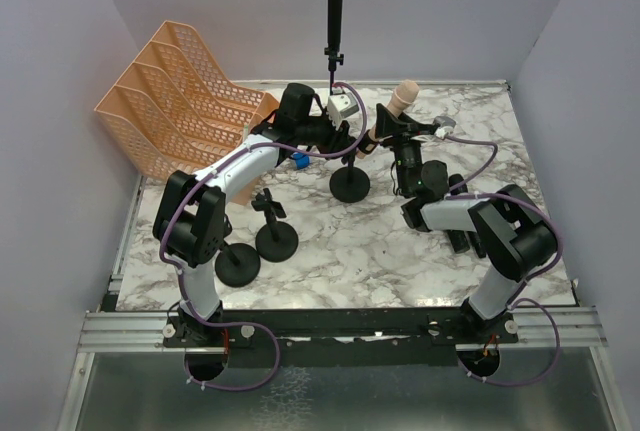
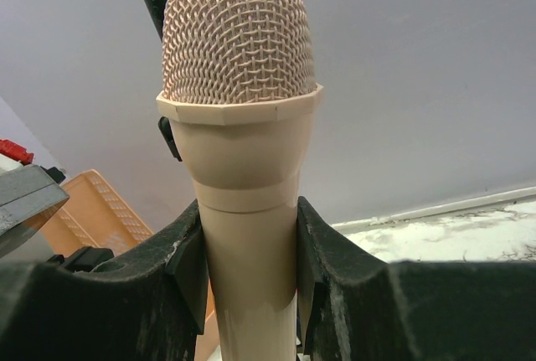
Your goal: Attach the microphones to the stand
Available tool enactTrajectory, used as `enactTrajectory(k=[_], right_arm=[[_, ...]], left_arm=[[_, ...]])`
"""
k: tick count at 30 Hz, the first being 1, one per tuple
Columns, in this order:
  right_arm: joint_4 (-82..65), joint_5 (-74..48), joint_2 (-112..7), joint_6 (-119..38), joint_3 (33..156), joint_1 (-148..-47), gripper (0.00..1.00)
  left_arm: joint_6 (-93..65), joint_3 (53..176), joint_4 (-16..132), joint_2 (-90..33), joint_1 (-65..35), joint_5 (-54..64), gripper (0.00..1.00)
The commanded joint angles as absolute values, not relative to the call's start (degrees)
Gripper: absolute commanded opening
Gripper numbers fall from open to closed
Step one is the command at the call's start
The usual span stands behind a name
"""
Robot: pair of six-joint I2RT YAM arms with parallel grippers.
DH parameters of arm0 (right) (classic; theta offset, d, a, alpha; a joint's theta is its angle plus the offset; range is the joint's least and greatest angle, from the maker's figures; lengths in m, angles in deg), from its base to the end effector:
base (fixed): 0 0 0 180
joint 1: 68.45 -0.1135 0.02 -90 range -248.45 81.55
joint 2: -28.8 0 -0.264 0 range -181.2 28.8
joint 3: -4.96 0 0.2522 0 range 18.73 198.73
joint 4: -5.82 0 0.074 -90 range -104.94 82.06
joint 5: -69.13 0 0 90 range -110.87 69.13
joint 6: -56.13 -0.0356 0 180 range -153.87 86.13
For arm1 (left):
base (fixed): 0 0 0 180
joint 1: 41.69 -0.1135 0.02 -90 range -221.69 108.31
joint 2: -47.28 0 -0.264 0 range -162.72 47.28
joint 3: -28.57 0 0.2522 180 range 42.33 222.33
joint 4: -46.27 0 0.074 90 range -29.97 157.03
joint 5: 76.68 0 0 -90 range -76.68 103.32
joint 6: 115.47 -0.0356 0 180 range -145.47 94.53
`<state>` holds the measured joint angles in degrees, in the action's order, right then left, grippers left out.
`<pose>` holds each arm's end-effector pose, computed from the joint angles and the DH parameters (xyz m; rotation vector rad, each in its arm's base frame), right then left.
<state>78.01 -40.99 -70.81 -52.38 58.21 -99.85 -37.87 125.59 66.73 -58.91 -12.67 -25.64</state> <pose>0.2922 0.1640 0.2381 0.1898 1.1523 0.5755 0.3660 -0.2286 0.2766 1.1117 1.7561 -0.8837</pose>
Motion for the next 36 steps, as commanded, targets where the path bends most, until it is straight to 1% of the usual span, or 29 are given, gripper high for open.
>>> enactTrajectory(k=[1, 4, 15, 20, 21, 23, 25, 30, 33, 36], right_arm=[[51.42, -32.06, -79.50, -52.25, 53.37, -105.45, 0.00], [50.99, -32.27, -79.17, -51.42, 53.69, -105.45, 0.01], [46.99, -34.94, -75.05, -41.44, 54.63, -105.47, 0.01], [43.55, -33.78, -70.62, -46.41, 55.41, -105.45, 0.01], [42.13, -33.79, -69.49, -48.28, 55.91, -105.50, 0.05], [39.97, -33.94, -67.22, -51.78, 56.75, -105.45, 0.16], [35.87, -35.31, -64.51, -55.54, 58.10, -105.45, 0.29], [27.14, -39.69, -57.26, -59.97, 60.17, -105.45, 0.52], [24.17, -39.99, -53.26, -57.75, 60.15, -105.45, 0.61], [21.06, -40.34, -48.82, -56.46, 59.22, -105.45, 0.66]], left_arm=[[-37.67, 123.95, 66.11, -60.56, -11.45, -23.23, 0.00], [-37.40, 124.15, 66.12, -60.33, -11.46, -25.12, 0.00], [-38.17, 124.20, 67.02, -60.60, -11.45, -23.84, 0.00], [-37.91, 124.11, 67.06, -60.49, -11.45, -23.94, 0.00], [-37.80, 124.07, 67.06, -60.47, -11.45, -23.87, 0.00], [-37.46, 124.04, 67.12, -60.34, -11.45, -23.38, 0.00], [-37.12, 124.15, 67.15, -60.17, -11.45, -22.79, 0.00], [-37.86, 124.43, 68.18, -59.20, -11.45, -21.99, 0.00], [-39.74, 127.27, 71.86, -59.13, -11.54, -21.51, 0.07], [-40.44, 128.98, 73.17, -58.71, -11.71, -21.41, 0.22]])
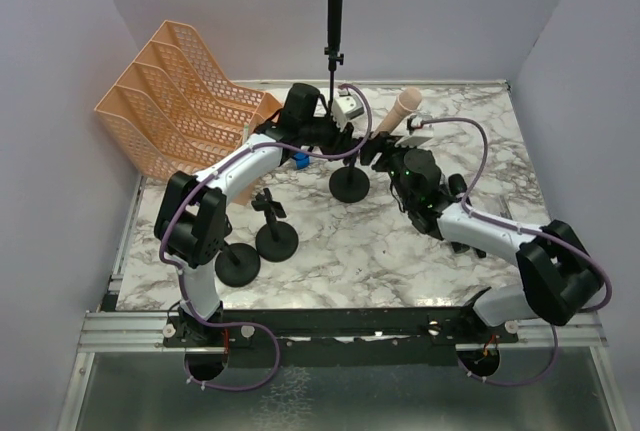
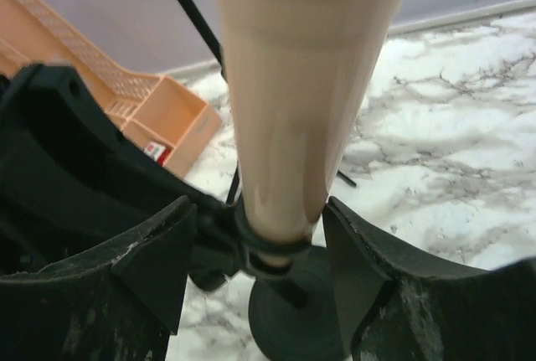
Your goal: Attach the microphones to the stand
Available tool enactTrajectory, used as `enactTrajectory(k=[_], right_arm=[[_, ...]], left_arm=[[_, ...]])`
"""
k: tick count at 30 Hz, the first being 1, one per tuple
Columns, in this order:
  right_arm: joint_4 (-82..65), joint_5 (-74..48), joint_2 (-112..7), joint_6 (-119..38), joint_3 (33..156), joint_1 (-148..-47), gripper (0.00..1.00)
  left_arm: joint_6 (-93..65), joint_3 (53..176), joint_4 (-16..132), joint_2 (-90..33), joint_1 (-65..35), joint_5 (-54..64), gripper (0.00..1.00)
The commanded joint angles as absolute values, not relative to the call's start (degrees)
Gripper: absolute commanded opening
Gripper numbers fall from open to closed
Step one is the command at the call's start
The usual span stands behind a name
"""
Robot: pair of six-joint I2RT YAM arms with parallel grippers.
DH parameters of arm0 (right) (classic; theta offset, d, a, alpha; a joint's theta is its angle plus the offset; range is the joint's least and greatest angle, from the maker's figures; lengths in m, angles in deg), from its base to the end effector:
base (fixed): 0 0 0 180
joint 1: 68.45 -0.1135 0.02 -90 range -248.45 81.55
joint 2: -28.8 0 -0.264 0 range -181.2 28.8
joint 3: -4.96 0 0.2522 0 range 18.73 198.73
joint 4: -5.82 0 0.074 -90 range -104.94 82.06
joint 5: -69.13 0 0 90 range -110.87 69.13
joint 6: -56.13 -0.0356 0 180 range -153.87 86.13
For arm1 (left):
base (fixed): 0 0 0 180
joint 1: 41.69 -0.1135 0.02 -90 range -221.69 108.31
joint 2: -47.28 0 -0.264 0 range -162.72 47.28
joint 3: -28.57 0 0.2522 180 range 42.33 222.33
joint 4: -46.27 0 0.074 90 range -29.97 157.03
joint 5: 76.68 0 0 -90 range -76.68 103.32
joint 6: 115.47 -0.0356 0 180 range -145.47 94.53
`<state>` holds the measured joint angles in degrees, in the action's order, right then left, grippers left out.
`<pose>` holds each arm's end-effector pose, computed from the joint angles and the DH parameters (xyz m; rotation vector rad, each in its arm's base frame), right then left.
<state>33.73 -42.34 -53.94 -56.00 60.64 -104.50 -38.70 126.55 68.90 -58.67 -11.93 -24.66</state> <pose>0.2651 0.1768 0.2622 0.1083 1.5758 0.5084 0.3626 -0.2325 0.2804 1.1288 1.7650 -0.8687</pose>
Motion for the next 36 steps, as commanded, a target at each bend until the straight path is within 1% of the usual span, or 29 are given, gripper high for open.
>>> enactTrajectory(k=[1, 4, 6, 8, 12, 16, 19, 23, 26, 29, 36], right_arm=[[20.08, -40.61, -47.46, -56.42, 58.71, -105.45, 0.68], [18.16, -40.17, -42.96, -56.42, 57.03, -105.45, 0.70], [17.41, -37.87, -40.34, -55.84, 55.93, -105.45, 0.70], [18.26, -34.32, -38.30, -53.66, 54.22, -105.45, 0.70], [18.59, -31.23, -36.28, -49.46, 50.75, -105.45, 0.70], [20.15, -29.00, -36.50, -49.53, 46.83, -105.45, 0.70], [23.46, -29.05, -40.61, -51.69, 45.03, -105.45, 0.70], [28.93, -27.87, -49.39, -54.13, 44.88, -105.86, 0.69], [32.13, -30.31, -56.48, -54.42, 47.47, -107.34, 0.69], [34.83, -36.15, -62.47, -53.11, 51.09, -109.45, 0.67], [44.89, -45.33, -74.51, -49.37, 56.89, -110.73, 0.65]], left_arm=[[-40.42, 129.17, 73.11, -58.43, -11.84, -21.36, 0.29], [-39.19, 129.80, 73.04, -57.78, -12.42, -21.65, 0.47], [-38.35, 130.76, 72.87, -57.39, -12.82, -22.68, 0.54], [-37.84, 131.67, 72.78, -56.53, -13.07, -22.73, 0.58], [-37.77, 131.17, 72.41, -52.61, -13.21, -22.75, 0.64], [-35.61, 125.47, 68.32, -44.40, -13.30, -18.80, 0.70], [-28.64, 117.61, 56.69, -36.89, -13.23, -14.43, 0.78], [-20.40, 109.99, 49.25, -27.78, -13.24, -10.11, 0.87], [-15.91, 106.70, 49.04, -22.02, -13.21, -6.62, 0.90], [-12.71, 104.52, 51.64, -16.57, -13.21, -3.73, 0.91], [-11.17, 99.15, 55.13, -5.14, -13.21, -0.59, 0.95]])
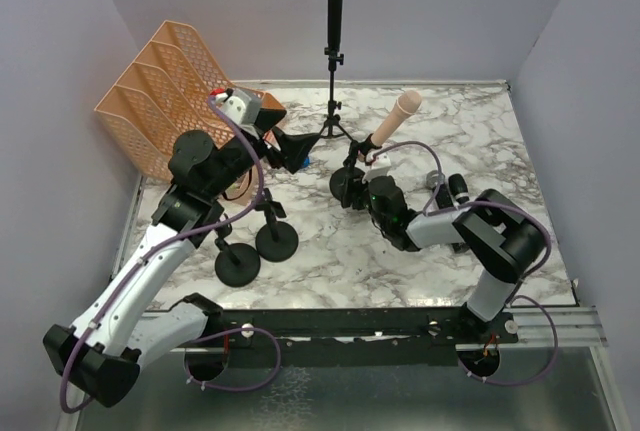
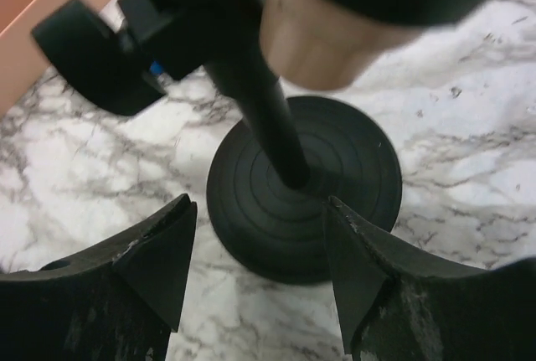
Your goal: Attach the microphones to the stand
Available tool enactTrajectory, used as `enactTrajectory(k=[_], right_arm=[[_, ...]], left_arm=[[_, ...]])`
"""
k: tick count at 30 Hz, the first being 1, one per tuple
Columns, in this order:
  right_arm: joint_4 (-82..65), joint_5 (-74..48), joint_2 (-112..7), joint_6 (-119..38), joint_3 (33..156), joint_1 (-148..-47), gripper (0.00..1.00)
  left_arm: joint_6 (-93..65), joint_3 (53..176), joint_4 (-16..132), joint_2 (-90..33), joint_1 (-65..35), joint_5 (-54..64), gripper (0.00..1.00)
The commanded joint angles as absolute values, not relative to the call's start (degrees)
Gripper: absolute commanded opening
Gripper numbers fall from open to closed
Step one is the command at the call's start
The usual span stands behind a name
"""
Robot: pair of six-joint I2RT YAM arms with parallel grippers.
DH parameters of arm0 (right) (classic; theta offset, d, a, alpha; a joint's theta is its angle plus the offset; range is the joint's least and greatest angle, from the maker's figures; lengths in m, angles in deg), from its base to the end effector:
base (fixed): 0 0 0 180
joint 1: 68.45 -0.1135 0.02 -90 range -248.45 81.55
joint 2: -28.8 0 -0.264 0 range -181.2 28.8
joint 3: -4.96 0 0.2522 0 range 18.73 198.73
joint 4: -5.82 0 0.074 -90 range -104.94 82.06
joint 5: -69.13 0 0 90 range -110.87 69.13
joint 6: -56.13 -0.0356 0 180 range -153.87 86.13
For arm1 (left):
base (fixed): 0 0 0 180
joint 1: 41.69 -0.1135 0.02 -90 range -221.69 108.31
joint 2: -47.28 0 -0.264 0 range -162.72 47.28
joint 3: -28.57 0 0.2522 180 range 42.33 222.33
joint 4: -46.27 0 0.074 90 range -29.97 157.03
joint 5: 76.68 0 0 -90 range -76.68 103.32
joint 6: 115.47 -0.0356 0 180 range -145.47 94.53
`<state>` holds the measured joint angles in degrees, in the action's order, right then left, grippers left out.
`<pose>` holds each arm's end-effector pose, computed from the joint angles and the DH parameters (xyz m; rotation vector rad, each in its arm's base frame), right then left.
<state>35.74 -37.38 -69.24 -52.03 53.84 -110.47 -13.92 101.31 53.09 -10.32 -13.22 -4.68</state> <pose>0.2474 0.2093 0.1485 -0.2019 1.9057 0.4394 0.1958 -0.1187 0.4179 0.4786 1.4023 -0.7938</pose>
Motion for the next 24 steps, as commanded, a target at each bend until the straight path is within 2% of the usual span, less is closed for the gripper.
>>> enactTrajectory(k=[1, 12, 20, 24], right_arm=[[45.89, -45.79, -75.88, -48.79, 57.59, -110.79, 0.64], [52.05, -45.31, -83.20, -45.63, 62.71, -110.75, 0.54], [49.28, -52.63, -84.25, -41.36, 65.37, -110.74, 0.20], [45.38, -55.16, -84.66, -39.68, 67.95, -110.56, 0.10]], left_arm=[[-11.04, 98.73, 55.15, -4.07, -13.21, 0.06, 0.96], [-9.48, 96.93, 55.02, -1.44, -13.21, -1.53, 0.97], [-8.70, 94.88, 54.27, -1.28, -13.21, -3.35, 0.97], [-8.34, 94.15, 53.58, -1.78, -13.21, -3.56, 0.97]])
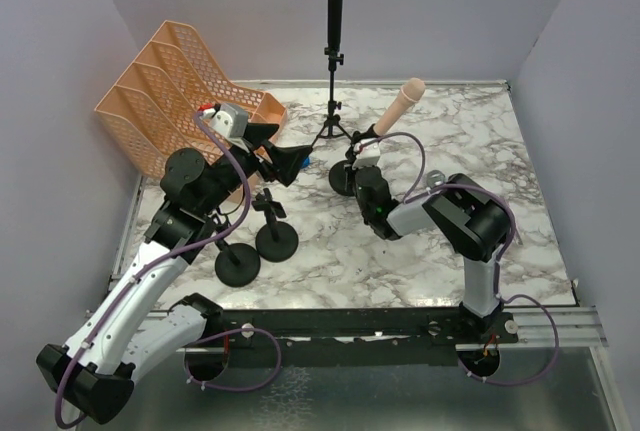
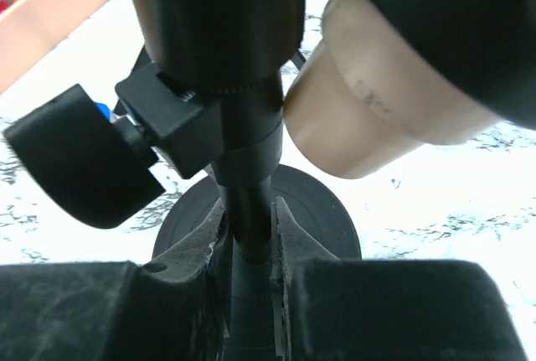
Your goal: Attach the microphones to the stand
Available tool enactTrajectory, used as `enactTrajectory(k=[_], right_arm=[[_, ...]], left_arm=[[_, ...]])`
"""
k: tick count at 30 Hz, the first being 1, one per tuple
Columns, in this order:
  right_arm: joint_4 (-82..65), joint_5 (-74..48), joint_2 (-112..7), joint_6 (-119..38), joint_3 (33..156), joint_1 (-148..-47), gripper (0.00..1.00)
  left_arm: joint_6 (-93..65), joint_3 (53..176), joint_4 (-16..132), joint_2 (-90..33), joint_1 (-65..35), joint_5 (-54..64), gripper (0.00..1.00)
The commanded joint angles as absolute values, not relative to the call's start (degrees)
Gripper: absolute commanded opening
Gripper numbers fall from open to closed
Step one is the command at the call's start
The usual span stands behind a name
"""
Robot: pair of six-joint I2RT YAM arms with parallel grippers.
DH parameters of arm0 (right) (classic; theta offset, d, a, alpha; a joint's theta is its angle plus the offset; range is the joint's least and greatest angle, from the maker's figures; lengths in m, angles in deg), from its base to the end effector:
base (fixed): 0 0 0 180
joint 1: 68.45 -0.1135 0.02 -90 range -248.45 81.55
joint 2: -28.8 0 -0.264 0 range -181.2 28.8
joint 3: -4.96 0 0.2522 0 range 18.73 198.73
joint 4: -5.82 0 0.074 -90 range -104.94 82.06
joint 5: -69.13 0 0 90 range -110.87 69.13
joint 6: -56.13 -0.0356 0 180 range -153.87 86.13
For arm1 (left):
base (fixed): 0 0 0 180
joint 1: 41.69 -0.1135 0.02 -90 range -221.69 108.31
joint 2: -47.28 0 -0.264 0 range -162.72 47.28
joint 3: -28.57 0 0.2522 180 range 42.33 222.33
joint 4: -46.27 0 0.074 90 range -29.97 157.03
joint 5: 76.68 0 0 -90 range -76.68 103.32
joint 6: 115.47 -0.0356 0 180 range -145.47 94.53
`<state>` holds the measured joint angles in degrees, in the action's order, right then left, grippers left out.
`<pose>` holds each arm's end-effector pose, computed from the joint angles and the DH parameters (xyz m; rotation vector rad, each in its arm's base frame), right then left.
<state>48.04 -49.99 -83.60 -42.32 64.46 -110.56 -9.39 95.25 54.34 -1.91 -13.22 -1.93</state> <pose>0.2906 0.2393 0.1370 -0.1417 1.7319 0.2024 0.1669 -0.1011 0.4068 0.3831 1.4132 -0.8258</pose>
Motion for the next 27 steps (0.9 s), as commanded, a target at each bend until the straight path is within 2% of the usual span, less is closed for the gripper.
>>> enactTrajectory(k=[1, 11, 17, 27], right_arm=[[45.59, -55.08, -85.14, -39.16, 68.33, -110.55, 0.08], [46.43, -54.22, -82.55, -34.72, 66.59, -110.63, 0.00], [44.60, -56.52, -77.88, -31.38, 67.28, -110.48, 0.00], [43.51, -54.14, -79.86, -30.80, 72.95, -103.03, 0.00]], left_arm=[[-8.44, 94.06, 53.43, -1.95, -13.21, -3.56, 0.97], [-9.06, 94.02, 53.64, -3.15, -13.21, -4.11, 0.97], [-7.80, 93.47, 53.21, -2.80, -13.21, -4.59, 0.97], [-7.27, 93.55, 52.89, -2.06, -13.21, -4.62, 0.98]])
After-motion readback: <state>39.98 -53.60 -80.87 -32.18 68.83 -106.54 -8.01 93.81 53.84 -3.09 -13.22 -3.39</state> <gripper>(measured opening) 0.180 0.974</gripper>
